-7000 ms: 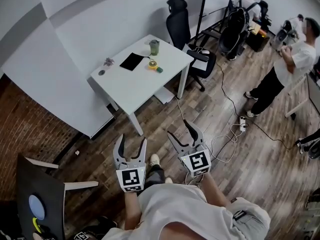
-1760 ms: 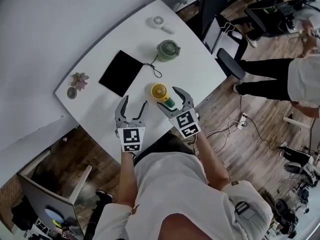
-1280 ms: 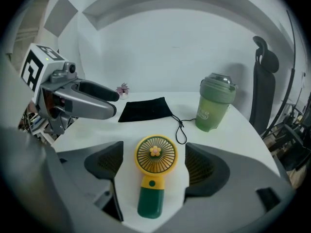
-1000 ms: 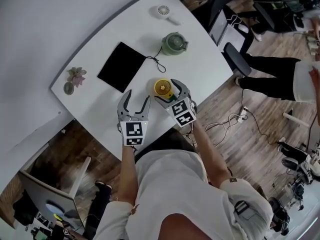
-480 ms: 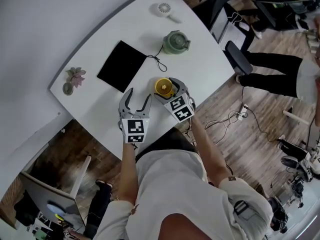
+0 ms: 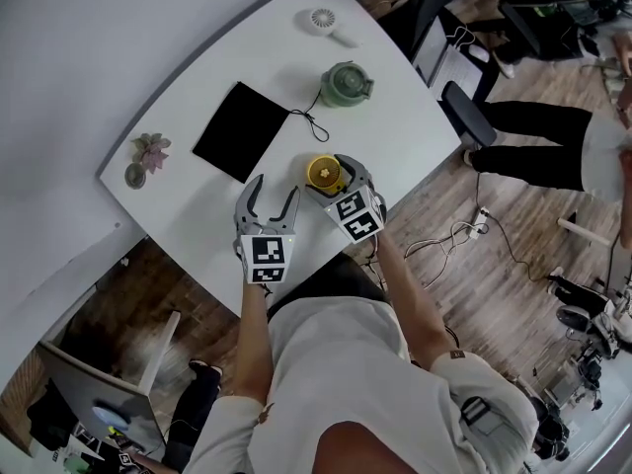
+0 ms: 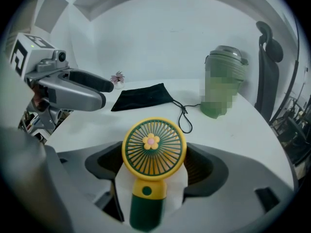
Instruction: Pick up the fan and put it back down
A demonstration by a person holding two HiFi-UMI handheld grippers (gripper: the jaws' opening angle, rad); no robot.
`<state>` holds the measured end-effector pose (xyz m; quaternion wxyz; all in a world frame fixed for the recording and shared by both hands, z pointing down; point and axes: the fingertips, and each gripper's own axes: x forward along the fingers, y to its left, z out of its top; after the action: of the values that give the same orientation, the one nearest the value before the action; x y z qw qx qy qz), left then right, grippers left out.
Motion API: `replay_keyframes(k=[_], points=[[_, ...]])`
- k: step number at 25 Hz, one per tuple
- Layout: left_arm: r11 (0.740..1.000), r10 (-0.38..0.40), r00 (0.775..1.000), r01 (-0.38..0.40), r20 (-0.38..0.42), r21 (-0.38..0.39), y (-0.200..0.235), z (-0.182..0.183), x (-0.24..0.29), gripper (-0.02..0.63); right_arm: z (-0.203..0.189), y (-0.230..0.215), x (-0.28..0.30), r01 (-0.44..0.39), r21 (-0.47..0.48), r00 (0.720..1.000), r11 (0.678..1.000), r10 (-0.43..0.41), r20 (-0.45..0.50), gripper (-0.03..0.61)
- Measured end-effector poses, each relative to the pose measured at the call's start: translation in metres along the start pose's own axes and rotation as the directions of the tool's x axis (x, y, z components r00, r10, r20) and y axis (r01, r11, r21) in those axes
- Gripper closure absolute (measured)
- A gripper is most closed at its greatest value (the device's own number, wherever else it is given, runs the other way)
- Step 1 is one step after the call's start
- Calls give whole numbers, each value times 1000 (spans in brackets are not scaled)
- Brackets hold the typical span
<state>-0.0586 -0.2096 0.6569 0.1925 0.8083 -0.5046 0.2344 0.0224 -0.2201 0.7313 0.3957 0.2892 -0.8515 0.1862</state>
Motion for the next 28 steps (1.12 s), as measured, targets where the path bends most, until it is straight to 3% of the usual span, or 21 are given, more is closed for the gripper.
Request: replay_keyframes(k=[15, 28], points=[[999, 24, 996, -27, 85, 36, -12, 32, -30, 330, 34, 7, -60, 71, -3, 986, 998, -69, 151, 190], [994, 74, 975, -88, 211, 58, -19, 78, -81, 330, 90, 22, -132, 118, -28, 932, 993, -101, 349, 192]])
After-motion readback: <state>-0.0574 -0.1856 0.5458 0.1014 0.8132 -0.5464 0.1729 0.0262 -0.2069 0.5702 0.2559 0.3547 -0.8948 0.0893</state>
